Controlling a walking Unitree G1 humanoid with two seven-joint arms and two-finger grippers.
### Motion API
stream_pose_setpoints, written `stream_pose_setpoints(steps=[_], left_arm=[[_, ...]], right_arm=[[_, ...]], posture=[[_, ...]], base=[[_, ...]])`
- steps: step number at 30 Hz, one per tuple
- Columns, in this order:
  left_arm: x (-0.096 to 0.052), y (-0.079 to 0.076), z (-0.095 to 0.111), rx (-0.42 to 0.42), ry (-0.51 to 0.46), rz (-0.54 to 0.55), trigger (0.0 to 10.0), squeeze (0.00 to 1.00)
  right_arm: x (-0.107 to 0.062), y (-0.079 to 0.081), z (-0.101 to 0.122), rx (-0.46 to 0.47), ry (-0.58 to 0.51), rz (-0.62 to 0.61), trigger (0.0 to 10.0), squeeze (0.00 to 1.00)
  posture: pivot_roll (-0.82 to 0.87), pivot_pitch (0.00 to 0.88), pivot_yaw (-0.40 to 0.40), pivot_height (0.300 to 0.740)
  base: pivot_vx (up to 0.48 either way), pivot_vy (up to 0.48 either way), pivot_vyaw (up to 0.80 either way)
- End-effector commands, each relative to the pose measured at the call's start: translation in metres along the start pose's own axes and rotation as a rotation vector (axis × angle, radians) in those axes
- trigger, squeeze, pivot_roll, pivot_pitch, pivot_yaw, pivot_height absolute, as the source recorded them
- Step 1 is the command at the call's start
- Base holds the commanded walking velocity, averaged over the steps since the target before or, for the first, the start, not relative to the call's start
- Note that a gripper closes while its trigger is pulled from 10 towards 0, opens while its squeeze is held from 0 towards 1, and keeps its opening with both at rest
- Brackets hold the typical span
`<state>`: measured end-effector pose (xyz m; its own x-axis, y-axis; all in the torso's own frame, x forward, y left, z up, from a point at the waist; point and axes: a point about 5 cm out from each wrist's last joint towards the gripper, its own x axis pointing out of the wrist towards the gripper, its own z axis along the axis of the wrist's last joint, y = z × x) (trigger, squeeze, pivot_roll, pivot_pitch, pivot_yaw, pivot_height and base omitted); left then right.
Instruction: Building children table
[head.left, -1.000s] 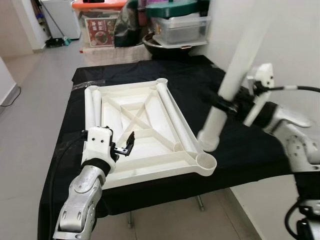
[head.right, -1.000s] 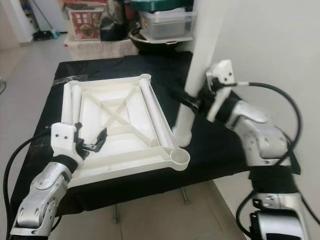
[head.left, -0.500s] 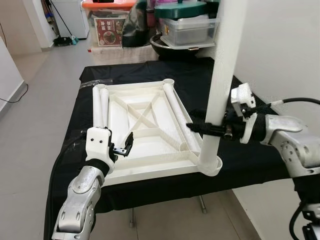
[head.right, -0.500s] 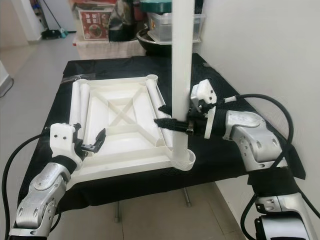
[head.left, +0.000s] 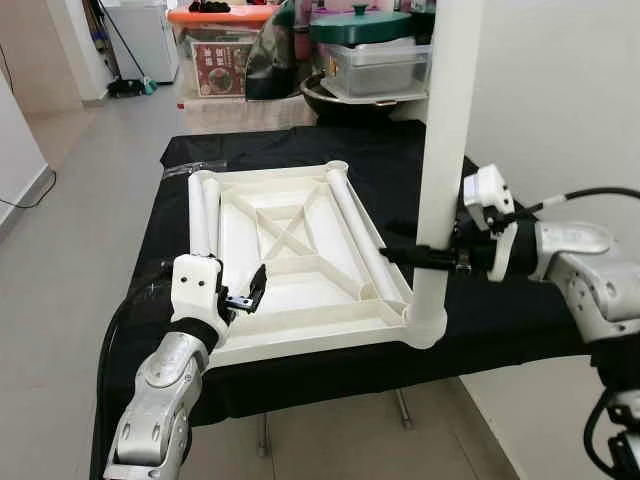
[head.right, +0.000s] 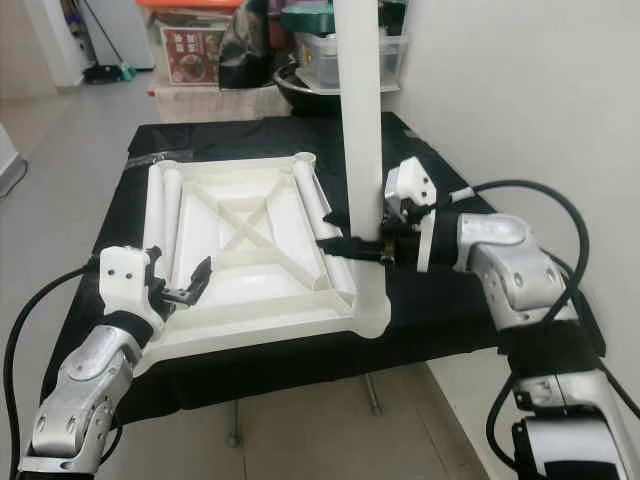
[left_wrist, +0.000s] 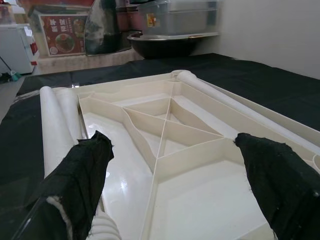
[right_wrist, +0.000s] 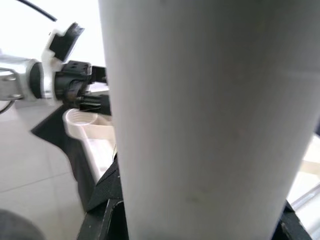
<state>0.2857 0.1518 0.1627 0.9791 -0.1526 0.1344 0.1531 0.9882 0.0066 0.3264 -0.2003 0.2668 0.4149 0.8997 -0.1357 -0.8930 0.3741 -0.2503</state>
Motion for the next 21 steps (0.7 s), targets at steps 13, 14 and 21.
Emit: stream_pose_setpoints(steps=[13, 14, 21], left_arm=[[-0.001, -0.002, -0.003, -0.007, 0.014, -0.011, 10.0, 0.00], [-0.001, -0.002, -0.003, -0.007, 0.014, -0.011, 10.0, 0.00], [-0.001, -0.002, -0.003, -0.007, 0.014, -0.012, 10.0, 0.00]], right_arm=[[0.007, 0.004, -0.010, -0.042, 0.019, 0.012, 10.0, 0.00], [0.007, 0.004, -0.010, -0.042, 0.019, 0.012, 10.0, 0.00], [0.007, 0.005, -0.018, -0.045, 0.049, 0.012, 10.0, 0.00]], posture=[[0.01, 0.000, -0.033, 0.740], [0.01, 0.000, -0.033, 0.740], [0.01, 0.000, -0.034, 0.740]], base=[[0.000, 0.000, 0.00], [0.000, 0.000, 0.00], [0.000, 0.000, 0.00]])
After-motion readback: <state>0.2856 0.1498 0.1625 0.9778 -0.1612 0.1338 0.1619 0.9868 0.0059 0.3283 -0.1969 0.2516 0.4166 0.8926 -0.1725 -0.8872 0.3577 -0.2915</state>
